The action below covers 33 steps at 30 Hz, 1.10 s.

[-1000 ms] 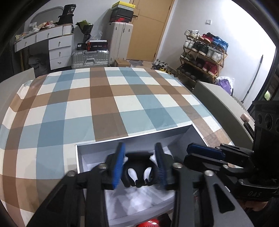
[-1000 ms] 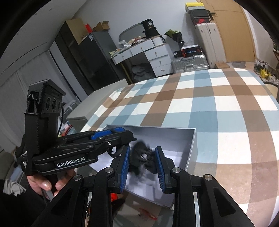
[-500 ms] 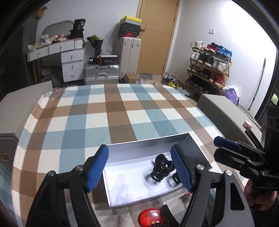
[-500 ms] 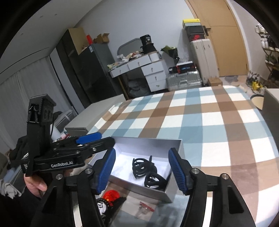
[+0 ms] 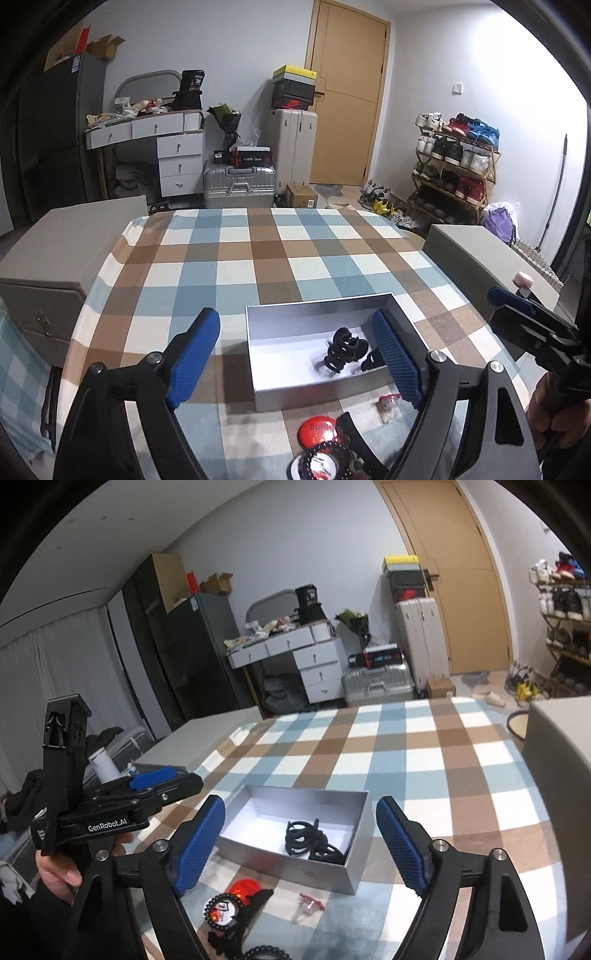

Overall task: Organize jewelry
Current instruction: 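Move the right gripper back to the pile and close on a black beaded bracelet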

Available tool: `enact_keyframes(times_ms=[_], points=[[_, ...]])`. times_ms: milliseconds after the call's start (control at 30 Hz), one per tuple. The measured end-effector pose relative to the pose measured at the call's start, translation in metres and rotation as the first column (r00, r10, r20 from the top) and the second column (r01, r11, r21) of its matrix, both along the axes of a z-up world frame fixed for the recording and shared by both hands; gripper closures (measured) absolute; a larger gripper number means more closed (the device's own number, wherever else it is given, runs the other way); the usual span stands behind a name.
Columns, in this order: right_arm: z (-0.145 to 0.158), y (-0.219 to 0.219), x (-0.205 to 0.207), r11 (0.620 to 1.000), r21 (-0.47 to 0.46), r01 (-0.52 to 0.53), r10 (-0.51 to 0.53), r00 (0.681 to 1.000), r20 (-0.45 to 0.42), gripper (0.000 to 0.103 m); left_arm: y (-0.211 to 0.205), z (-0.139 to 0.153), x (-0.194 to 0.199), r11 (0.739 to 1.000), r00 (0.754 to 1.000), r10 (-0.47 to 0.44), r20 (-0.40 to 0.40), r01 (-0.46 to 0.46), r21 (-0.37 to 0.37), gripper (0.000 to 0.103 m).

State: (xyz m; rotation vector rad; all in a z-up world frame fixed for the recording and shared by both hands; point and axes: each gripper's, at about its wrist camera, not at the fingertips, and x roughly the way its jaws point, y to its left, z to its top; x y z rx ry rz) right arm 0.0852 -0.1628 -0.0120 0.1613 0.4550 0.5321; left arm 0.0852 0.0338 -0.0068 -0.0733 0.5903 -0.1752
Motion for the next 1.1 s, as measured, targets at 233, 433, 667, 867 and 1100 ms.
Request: enact_keyframes(times_ms=[233,433,667,867,1100], points=[[0.01,0.002,-0.027,1.0,-0.02,-0.007,0.009,0.997,0.079,0.009,-0.008,0.002,-0.016,1.0,1.0,0.023,0.021,-0.023,0.002,0.019],[0.011,0.002,-0.048,0.999,-0.028,-0.015,0.019,0.992,0.127,0.002,-0.008,-0.004,-0.035,0.999,0.998,0.044,0.038,-0.044,0.006,0.009],[0.0,0.003,-0.063,0.999,-0.037,-0.034,0.039,0.992,0.122,0.0,0.002,-0.022,-0.061,0.992,0.991,0.13,0.042,-0.13,-0.006,0.001],[-0.024,0.012,-0.066,0.995,-0.063,-0.078,0.082,0.995,0.053,0.0,0.012,-0.044,-0.075,0.982,0.982,0.187,-0.018,-0.187,0.013,0.001],[-0.053,0.034,-0.067,0.981,-0.119,-0.152,0.149,0.988,-0.034,0.0,0.018,-0.067,-0.086,0.98,0.974,0.2,-0.11,-0.2,0.007,0.001]])
